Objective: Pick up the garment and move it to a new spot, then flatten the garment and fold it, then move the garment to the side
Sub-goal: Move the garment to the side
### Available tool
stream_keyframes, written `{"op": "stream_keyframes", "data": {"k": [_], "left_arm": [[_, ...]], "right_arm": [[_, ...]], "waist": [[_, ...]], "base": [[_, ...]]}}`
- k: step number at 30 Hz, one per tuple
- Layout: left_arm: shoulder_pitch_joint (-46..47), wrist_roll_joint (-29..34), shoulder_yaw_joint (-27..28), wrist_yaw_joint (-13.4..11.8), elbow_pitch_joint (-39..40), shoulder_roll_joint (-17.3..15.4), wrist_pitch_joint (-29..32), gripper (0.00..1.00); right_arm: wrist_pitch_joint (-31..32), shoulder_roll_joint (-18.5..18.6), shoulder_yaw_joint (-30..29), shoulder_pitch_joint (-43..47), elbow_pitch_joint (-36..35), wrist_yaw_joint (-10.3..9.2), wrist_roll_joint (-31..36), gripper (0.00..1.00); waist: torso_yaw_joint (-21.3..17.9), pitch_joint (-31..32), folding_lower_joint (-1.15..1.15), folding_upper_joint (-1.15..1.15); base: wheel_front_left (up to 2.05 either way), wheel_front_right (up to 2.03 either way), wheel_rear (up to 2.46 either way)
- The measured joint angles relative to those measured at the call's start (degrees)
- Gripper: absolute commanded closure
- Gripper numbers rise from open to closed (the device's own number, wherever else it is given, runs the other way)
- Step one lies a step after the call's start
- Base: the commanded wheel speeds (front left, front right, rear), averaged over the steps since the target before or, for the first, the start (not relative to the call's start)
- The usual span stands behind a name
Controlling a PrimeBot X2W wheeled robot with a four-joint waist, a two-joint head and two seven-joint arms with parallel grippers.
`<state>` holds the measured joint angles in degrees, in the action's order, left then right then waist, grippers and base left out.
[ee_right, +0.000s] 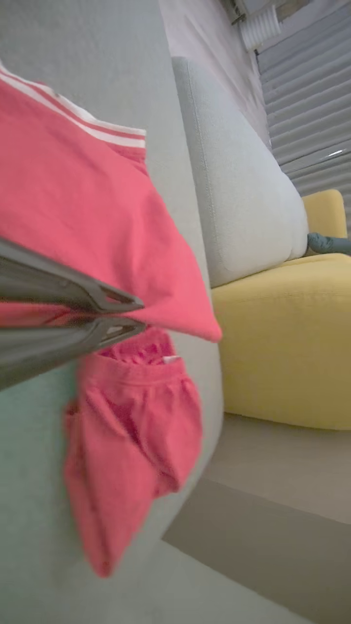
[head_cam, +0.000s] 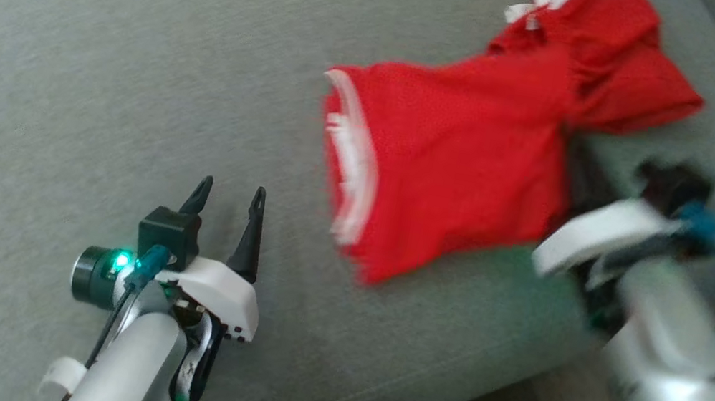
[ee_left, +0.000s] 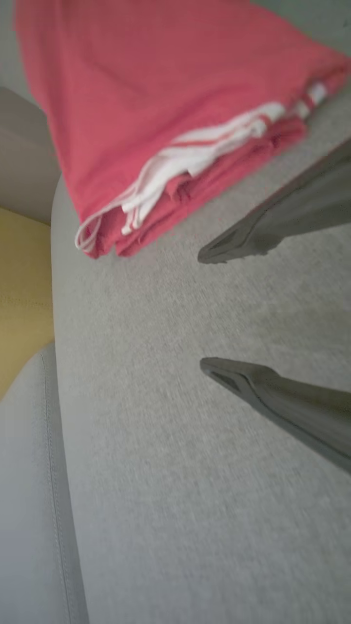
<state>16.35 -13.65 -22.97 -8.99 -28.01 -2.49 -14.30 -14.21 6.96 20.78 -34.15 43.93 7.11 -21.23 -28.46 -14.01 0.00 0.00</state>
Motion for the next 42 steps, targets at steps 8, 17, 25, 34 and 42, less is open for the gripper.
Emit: {"op": "stream_keyframes", "data": {"k": [8, 17, 25, 34, 42], "left_arm": [[0.03, 1.03, 0.16, 0.00, -0.22, -0.01, 0.01, 0.00], [0.79, 1.47, -0.12, 0.36, 0.35, -0.04, 0.00, 0.00], [1.72, 1.58, 1.25, 0.05, 0.70, -0.01, -0.36, 0.00], [1.33, 1.98, 2.75, -0.63, 0.74, 0.03, -0.36, 0.00], [-0.17, 1.97, 4.76, -1.48, 1.99, 0.05, -0.36, 0.00]], "right_arm": [[0.68, 7.82, -4.41, -13.55, 7.97, 0.00, 7.14, 1.00], [1.09, 19.12, -15.16, -22.56, 20.16, 0.00, 21.83, 1.00], [0.42, 18.44, -22.56, -23.95, 19.29, 0.00, 31.76, 0.00], [-0.16, 7.84, -27.14, -20.29, 9.07, 0.00, 30.14, 0.00], [-0.16, -0.37, -23.08, -8.15, -0.11, 0.00, 23.80, 0.00]], "waist": [[5.50, -1.72, 0.00, 0.00], [11.33, -4.10, 0.00, 0.00], [11.19, -4.79, 0.00, 0.00], [10.33, -2.70, 0.00, 0.00], [12.05, -1.01, 0.00, 0.00]], "base": [[0.00, 0.00, 0.00], [0.00, 0.00, 0.00], [0.00, 0.00, 0.00], [0.00, 0.00, 0.00], [0.00, 0.00, 0.00]]}}
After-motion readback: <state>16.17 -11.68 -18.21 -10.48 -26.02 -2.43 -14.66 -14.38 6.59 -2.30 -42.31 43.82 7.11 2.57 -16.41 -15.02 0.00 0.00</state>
